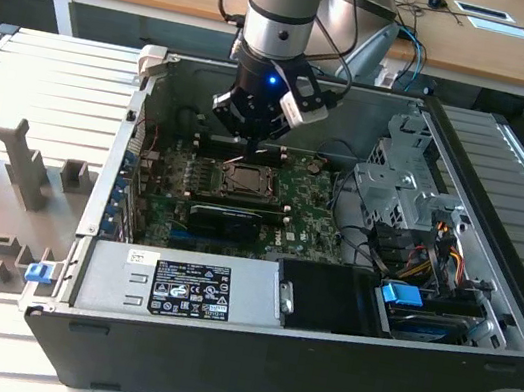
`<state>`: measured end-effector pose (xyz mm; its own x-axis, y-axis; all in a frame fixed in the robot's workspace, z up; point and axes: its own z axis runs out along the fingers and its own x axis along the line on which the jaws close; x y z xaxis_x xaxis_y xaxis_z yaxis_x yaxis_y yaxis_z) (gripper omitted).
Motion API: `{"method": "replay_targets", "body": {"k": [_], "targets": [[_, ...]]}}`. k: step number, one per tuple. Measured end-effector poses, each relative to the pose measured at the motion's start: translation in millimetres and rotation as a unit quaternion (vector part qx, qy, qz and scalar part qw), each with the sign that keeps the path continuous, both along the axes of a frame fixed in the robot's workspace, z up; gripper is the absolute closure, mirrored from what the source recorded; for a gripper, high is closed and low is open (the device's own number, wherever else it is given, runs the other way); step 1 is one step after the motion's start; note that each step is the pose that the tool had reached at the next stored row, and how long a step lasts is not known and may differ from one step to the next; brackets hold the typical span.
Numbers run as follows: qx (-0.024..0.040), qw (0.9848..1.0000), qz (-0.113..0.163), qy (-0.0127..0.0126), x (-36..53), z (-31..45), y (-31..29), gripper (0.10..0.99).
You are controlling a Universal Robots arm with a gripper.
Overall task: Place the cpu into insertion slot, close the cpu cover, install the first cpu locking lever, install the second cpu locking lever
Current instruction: 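Install the first cpu locking lever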
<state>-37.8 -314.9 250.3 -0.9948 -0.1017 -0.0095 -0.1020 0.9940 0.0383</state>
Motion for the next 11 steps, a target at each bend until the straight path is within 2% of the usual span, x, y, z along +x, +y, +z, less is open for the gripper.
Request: {"method": "replay_targets", "body": {"k": [6, 11], "targets": [[0.0000, 0.9999, 0.015, 0.0000, 0.0, 0.0, 0.0, 0.980], [0.0044, 0.9997, 0.025, -0.0001, 0.0, 0.0, 0.0, 0.980]]}}
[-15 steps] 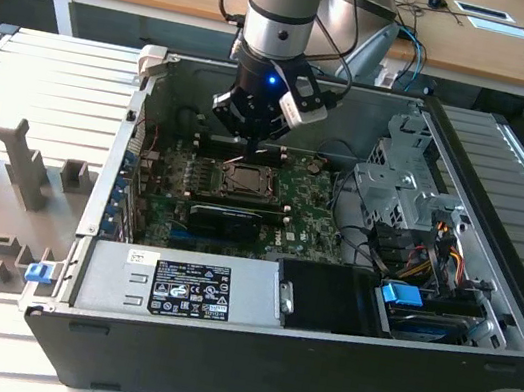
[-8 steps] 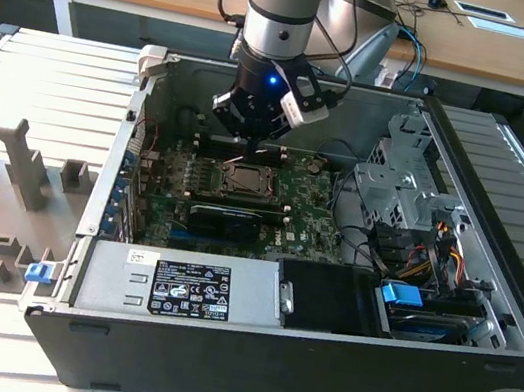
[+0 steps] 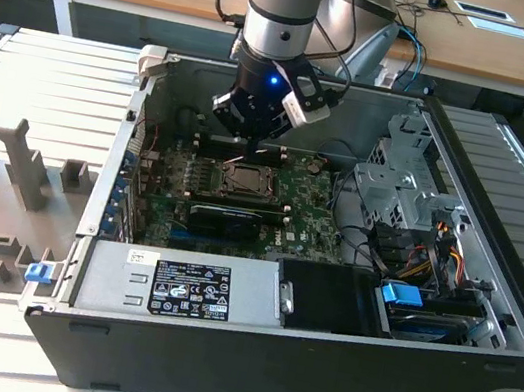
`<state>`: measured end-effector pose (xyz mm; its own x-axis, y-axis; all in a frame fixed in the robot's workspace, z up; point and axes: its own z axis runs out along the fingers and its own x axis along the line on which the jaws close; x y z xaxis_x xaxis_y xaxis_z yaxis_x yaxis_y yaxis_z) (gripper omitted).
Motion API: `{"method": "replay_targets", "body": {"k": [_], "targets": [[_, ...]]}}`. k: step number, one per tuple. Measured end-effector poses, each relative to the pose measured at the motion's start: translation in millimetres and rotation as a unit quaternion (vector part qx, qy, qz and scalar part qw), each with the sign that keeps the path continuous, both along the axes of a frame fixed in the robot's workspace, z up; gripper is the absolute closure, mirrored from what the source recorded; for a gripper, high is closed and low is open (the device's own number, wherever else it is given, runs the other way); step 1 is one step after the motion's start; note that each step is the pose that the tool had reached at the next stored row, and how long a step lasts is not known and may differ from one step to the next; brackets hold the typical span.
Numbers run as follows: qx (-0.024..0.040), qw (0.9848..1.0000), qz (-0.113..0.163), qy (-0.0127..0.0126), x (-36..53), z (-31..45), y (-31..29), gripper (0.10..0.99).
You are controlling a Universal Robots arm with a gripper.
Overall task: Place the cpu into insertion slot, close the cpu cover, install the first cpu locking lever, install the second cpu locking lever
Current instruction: 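Install the first cpu locking lever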
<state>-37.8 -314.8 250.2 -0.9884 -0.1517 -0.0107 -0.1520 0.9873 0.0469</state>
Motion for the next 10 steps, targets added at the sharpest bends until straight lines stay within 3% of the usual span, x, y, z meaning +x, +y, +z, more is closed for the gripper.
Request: {"method": "replay_targets", "body": {"k": [7, 10], "targets": [[0.0002, 1.0000, 0.006, 0.0000, 0.0, 0.0, 0.0, 0.980], [0.0055, 1.0000, 0.006, -0.0007, -0.4, -0.7, 0.0, 0.980]]}}
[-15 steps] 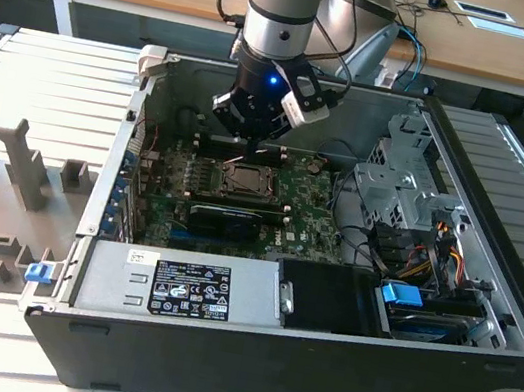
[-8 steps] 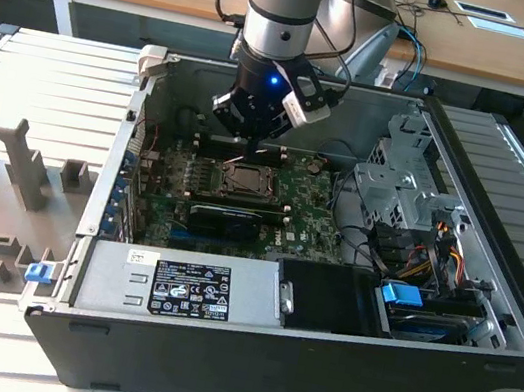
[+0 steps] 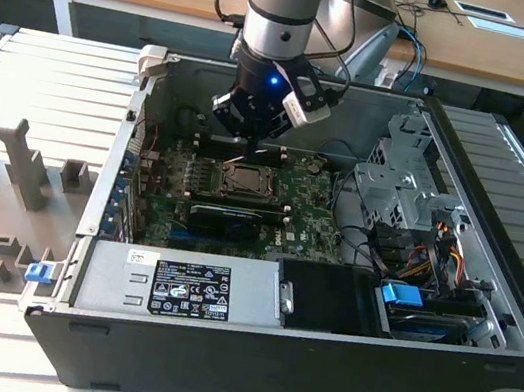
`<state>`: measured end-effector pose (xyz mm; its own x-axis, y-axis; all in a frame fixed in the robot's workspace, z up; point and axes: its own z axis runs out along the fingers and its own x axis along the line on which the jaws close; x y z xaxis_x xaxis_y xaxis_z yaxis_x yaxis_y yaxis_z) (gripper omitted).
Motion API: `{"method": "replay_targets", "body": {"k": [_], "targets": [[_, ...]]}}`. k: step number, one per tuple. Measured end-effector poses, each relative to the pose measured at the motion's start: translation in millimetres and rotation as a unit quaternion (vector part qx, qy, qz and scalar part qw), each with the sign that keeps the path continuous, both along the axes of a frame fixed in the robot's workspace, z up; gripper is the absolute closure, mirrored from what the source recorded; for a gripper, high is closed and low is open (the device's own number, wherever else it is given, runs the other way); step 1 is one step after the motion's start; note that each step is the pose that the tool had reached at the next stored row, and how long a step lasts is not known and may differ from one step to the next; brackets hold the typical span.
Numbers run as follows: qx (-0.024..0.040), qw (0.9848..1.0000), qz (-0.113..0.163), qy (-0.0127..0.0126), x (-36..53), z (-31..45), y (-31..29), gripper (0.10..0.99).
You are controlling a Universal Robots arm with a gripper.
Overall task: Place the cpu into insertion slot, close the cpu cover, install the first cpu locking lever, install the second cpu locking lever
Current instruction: 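Install the first cpu locking lever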
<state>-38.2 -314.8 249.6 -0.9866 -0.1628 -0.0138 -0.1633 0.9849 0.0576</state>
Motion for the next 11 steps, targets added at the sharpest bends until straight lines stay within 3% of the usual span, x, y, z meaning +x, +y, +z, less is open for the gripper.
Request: {"method": "replay_targets", "body": {"k": [6, 11], "targets": [[0.0026, 1.0000, 0.000, -0.0004, -0.2, -1.0, 0.0, 0.980], [0.0091, 1.0000, 0.000, -0.0010, -0.4, -3.6, 0.0, 0.980]]}}
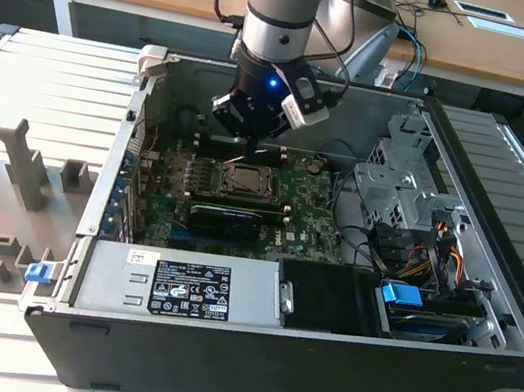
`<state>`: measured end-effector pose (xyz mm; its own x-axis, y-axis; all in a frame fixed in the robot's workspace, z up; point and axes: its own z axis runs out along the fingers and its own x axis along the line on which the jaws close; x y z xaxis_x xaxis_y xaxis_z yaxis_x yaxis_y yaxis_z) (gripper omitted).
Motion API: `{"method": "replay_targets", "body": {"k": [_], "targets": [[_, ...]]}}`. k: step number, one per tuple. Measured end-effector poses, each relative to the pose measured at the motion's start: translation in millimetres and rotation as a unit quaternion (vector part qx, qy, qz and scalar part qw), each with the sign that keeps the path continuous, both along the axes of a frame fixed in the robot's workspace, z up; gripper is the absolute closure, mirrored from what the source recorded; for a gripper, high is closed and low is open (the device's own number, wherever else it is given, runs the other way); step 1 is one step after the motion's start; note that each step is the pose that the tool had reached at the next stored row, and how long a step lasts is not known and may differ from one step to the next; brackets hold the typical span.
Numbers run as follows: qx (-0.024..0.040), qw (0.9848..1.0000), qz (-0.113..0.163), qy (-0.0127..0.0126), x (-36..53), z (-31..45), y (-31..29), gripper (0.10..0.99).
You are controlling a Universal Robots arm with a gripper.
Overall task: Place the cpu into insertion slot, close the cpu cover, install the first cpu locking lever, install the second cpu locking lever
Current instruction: 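Install the first cpu locking lever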
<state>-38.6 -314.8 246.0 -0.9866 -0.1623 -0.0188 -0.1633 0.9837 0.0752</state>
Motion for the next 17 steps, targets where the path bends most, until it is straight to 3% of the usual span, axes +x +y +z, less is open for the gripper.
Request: {"method": "replay_targets", "body": {"k": [5, 7, 9, 13, 17], "targets": [[0.0013, 1.0000, -0.004, 0.0000, 0.0, -5.0, 3.2, 0.980], [0.0058, 0.9996, -0.028, -0.0002, 0.0, -7.8, 3.6, 0.980], [0.0102, 0.9995, -0.029, -0.0002, 0.0, -9.4, 7.5, 0.980], [0.0130, 0.9995, -0.030, -0.0001, 0.0, -13.1, 16.7, 0.980], [0.0137, 0.9990, -0.042, -0.0002, 0.1, -15.0, 18.8, 0.980]]}}
